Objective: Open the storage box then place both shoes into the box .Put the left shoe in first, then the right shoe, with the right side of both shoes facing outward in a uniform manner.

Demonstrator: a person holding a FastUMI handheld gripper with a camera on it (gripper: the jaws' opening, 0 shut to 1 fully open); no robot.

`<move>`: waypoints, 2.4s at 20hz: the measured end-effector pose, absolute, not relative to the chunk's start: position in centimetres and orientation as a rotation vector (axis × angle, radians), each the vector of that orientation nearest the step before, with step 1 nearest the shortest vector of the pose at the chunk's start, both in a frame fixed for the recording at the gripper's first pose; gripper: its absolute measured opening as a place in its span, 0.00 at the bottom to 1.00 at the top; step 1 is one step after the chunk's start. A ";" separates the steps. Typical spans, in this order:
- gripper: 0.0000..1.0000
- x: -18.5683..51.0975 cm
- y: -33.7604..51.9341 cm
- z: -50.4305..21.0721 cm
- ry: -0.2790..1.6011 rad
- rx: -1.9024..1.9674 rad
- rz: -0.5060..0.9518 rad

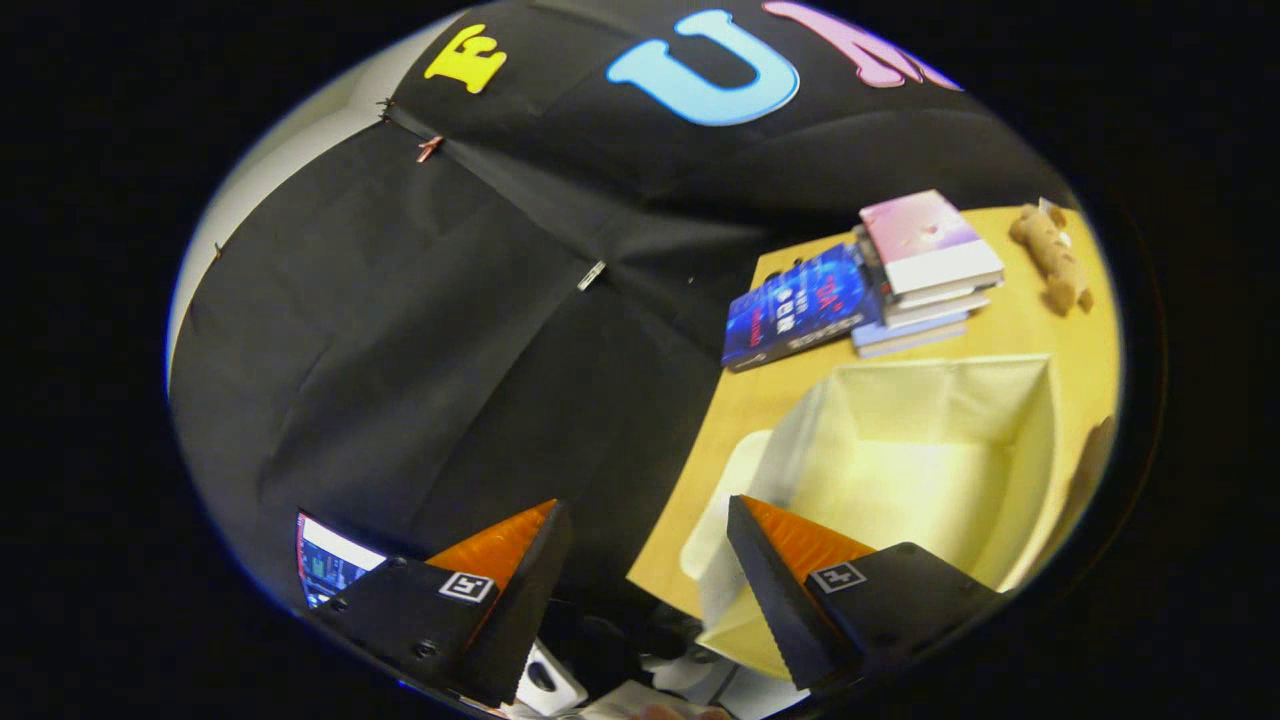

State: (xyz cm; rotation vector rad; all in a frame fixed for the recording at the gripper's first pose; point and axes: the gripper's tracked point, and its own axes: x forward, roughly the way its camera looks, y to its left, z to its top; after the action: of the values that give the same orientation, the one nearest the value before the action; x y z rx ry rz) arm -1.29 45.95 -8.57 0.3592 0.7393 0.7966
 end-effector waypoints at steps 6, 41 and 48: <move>0.98 0.6 32.1 -9.0 0.596 0.197 0.549; 0.06 7.5 5.9 -30.7 0.864 0.250 -0.090; 0.06 6.4 7.4 -20.9 0.783 0.331 -0.050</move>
State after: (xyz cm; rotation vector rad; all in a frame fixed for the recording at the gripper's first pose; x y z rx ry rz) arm 6.42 7.37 -20.95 0.3309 0.7832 -0.0500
